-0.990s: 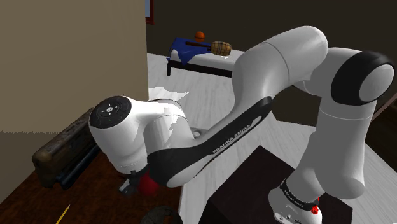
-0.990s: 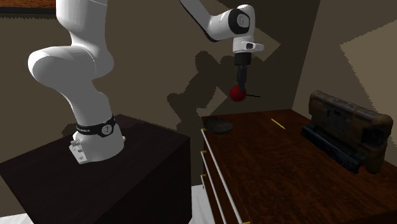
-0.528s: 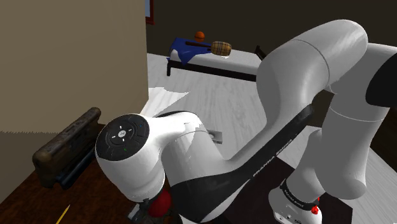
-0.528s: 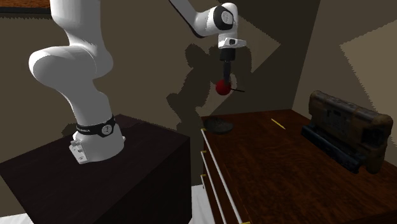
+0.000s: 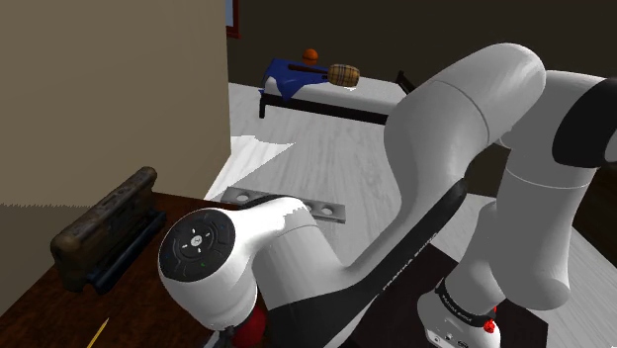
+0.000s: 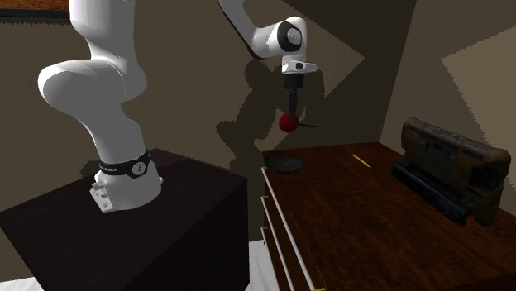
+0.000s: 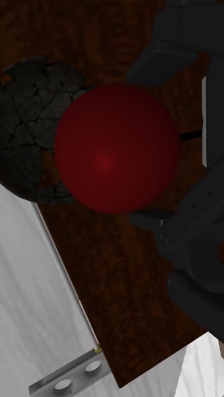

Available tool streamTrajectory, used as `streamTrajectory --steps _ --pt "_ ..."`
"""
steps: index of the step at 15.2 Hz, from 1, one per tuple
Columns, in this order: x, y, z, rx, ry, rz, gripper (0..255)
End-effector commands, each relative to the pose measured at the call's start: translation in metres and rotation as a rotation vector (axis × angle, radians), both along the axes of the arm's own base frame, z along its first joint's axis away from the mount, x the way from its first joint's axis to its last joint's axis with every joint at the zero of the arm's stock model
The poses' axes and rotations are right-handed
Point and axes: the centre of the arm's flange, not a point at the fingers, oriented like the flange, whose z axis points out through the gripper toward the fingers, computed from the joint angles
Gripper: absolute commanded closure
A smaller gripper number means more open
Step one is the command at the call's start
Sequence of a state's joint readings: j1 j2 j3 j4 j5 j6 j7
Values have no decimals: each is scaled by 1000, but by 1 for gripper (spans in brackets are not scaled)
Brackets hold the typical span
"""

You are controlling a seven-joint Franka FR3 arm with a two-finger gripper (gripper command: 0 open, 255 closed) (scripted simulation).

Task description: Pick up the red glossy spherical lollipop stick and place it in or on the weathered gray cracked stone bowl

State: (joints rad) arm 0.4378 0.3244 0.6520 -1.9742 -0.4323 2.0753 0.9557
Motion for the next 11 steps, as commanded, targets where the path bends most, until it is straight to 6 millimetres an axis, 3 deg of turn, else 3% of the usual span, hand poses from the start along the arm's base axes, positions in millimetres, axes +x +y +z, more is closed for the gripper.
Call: streamTrajectory --steps 1,11 --pt "0 0 -11 0 0 0 255" --pt "0 0 -64 0 0 0 255"
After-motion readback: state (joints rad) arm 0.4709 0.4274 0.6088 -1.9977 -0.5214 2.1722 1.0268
